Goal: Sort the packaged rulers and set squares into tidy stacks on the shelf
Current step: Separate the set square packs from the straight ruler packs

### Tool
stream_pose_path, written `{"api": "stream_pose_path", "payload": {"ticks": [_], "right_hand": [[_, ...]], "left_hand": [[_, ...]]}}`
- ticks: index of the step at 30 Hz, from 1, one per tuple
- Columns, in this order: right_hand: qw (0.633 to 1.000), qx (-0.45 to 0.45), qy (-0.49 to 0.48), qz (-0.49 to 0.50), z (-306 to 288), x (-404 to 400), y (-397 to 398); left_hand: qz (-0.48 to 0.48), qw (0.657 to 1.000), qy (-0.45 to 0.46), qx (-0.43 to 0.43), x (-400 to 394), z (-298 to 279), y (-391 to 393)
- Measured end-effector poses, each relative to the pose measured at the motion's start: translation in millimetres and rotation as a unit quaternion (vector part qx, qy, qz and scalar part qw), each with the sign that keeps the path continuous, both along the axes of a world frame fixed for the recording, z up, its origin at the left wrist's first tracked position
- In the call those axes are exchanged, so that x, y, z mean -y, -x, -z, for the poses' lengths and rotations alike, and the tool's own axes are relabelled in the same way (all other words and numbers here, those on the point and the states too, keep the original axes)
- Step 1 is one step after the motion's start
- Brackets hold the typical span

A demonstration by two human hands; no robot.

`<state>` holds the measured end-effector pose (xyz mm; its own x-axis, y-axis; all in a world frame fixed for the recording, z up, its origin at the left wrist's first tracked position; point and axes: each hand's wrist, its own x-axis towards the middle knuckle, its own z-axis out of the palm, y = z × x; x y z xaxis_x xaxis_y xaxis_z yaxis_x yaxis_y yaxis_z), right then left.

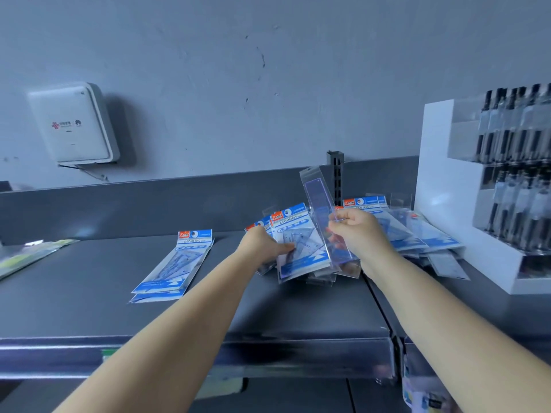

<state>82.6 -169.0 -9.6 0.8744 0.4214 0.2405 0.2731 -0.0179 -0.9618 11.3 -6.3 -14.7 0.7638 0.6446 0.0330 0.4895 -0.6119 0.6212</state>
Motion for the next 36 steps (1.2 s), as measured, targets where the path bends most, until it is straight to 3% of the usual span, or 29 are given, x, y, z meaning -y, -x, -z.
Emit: {"api": "stream_pose_path", "payload": {"ticks": [8, 16, 25, 29, 36], "right_hand": [[1.000, -0.018, -0.020, -0.008, -3.5, 4.4, 3.7], [0.995, -0.050, -0.059, -0.069, -21.8, 0.9, 18.5], [0.987, -0.059, -0.043, -0.143, -31.3, -58.3, 65.6], [0.984, -0.065, -0.027, -0.166, -33.1, -94.3, 87.8], [0.983, -0.053, 0.002, -0.176, -27.4, -151.9, 115.9]], "left_hand": [[-0.060, 0.971, 0.213, 0.090, 1.5, -3.3, 10.6], [-0.009, 0.915, 0.314, 0.253, 1.4, -14.4, 31.6], [-0.024, 0.909, 0.279, 0.307, -64.0, -30.6, 98.8], [-0.056, 0.927, 0.234, 0.288, -96.9, -29.8, 116.1], [-0.072, 0.969, 0.040, 0.233, -147.6, -10.6, 131.4]]}}
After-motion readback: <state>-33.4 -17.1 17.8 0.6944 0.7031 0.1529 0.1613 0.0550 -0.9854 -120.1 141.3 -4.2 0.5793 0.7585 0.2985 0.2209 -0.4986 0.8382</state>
